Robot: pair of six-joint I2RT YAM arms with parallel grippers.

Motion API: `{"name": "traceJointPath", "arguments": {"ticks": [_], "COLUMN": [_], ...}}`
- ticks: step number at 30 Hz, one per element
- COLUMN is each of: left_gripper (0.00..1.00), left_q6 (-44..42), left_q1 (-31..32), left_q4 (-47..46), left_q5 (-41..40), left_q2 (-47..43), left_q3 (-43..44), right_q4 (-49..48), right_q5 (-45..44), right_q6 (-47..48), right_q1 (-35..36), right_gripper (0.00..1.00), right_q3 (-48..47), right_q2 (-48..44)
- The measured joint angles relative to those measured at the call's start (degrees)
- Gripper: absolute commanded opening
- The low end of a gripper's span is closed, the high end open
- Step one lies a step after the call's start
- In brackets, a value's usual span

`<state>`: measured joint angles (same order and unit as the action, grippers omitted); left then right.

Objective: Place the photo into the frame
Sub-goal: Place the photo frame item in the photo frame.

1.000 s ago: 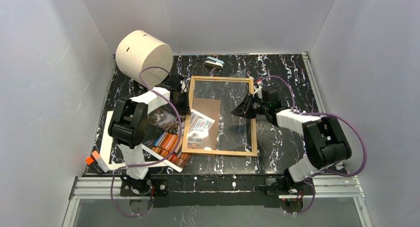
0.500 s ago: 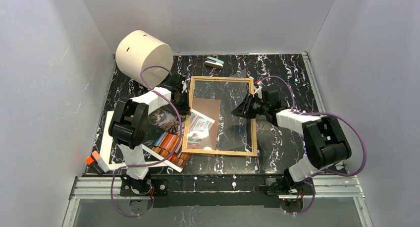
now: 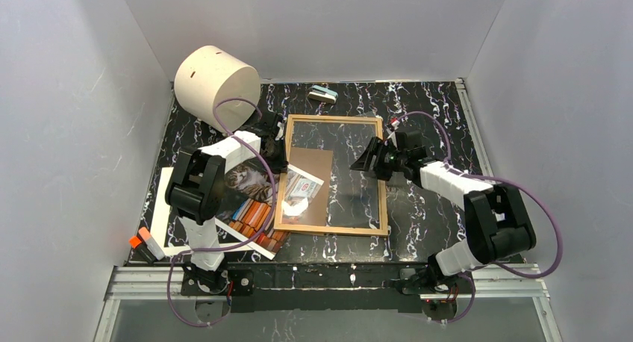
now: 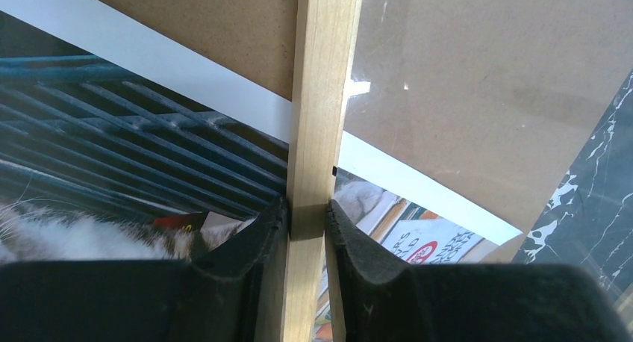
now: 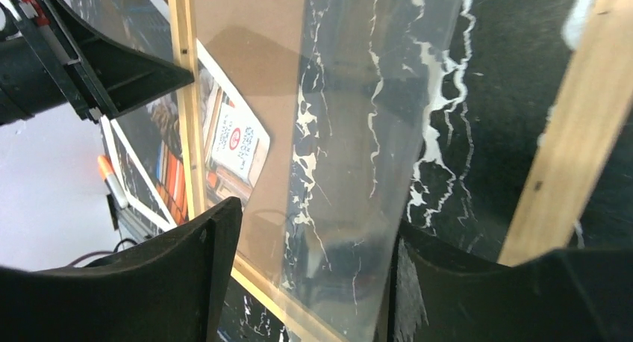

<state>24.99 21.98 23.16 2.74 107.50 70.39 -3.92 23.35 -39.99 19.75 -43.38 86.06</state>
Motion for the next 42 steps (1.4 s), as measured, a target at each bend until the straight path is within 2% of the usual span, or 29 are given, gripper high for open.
{"name": "traceJointPath", "arguments": {"ticks": [7,16,23,30,42], "left_gripper": [0.08,0.14,0.22,0.33,0.34], "left_q6": [0.26,0.04,-0.37,-0.52,-0.52], "left_q1": [0.00,-0.28,-0.44,-0.48,-0.48], "left_q4": [0.24,-0.07,-0.13,-0.11,2.19], "left_q5": [0.11,2.25,3.08,4.81,8.63], "left_q2": [0.11,0.33,0.33,0.35,0.37], "left_q3": [0.22,0.20,0.17,0.26,0.59], "right_q4": [11.30,17.99,19.69,22.03,25.44], "right_q5": [-11.82,-23.06,-24.22,-21.75,-21.07], "right_q6": [0.61,1.46,1.46,1.86,2.75], "right_q1": [-2.27,-2.86,-2.86,-2.86,-2.86], "right_gripper": [0.70,0.73,0.74,0.75,0.66], "right_q3": [-2.62,-2.62,-2.67,-3.82,-6.91], "right_q2": [-6.05,-6.84,-3.69,-0.24,0.68]}}
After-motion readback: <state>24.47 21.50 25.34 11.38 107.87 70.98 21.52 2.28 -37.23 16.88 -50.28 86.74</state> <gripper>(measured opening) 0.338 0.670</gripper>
